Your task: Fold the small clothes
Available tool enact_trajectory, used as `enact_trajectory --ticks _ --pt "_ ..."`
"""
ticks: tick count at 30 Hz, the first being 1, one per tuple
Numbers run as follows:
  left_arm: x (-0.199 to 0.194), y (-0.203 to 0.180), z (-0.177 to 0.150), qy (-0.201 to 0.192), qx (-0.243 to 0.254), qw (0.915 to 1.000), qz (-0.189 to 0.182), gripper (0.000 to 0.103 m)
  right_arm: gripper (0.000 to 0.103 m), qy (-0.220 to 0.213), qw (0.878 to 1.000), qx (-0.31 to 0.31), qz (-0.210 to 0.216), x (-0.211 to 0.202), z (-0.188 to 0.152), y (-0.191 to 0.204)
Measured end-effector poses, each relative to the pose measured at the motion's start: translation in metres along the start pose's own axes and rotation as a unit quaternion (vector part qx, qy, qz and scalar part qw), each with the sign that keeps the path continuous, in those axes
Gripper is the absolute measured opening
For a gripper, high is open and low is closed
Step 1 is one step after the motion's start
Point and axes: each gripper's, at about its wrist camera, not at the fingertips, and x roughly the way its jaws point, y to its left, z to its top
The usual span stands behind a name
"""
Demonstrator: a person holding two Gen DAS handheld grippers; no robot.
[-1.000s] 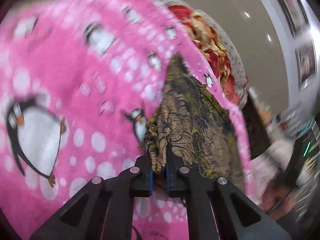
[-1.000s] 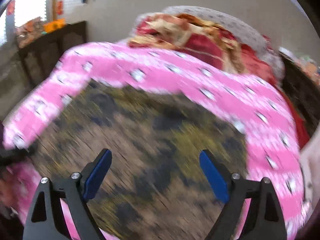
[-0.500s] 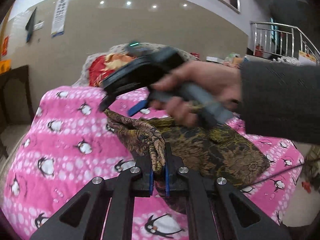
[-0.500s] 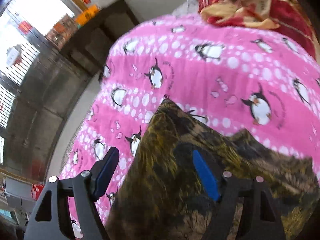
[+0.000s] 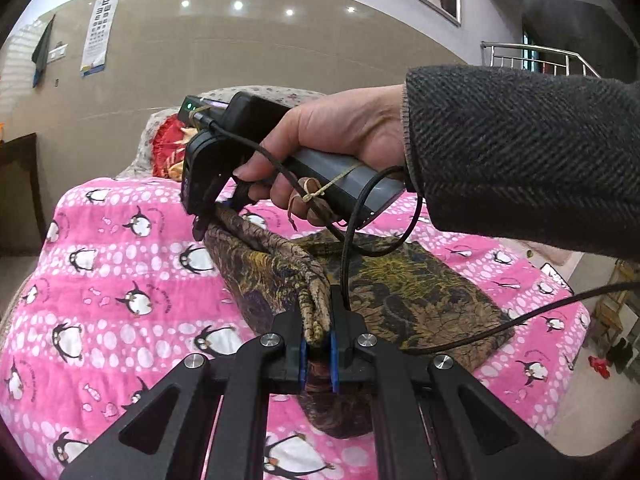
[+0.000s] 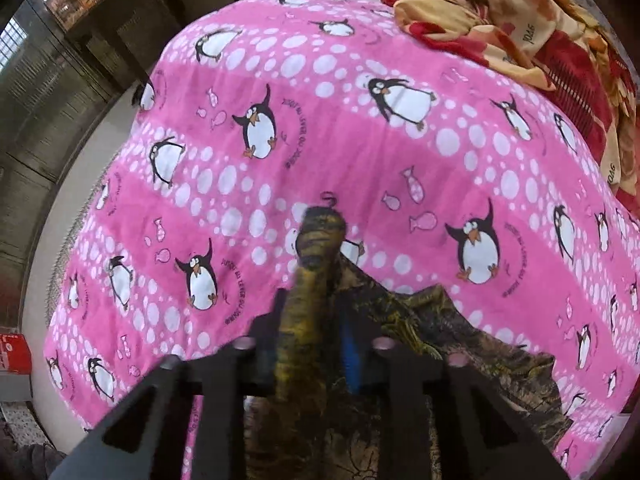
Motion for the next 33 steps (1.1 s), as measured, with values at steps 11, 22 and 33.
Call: enact_trajectory --ticks 11,22,33 --pt "0.026 -0.098 0.015 0.018 0.081 0.9933 -0.08 0.0 0.009 -0.063 0.996 0.054 0.033 -0.094 -0.083 -0.108" --pt "0.128 -0.225 -0.008 0.126 0.149 0.9687 -0.153 0.0 0.009 -0.056 0.985 0.16 0.029 -0.082 -0.196 -0.273" --pt "0.1 -0.2 -0.027 0.205 0.082 0.9537 -0.204 0.0 0.036 -0.207 0.935 0.282 0.058 -0.101 -0.284 -0.314"
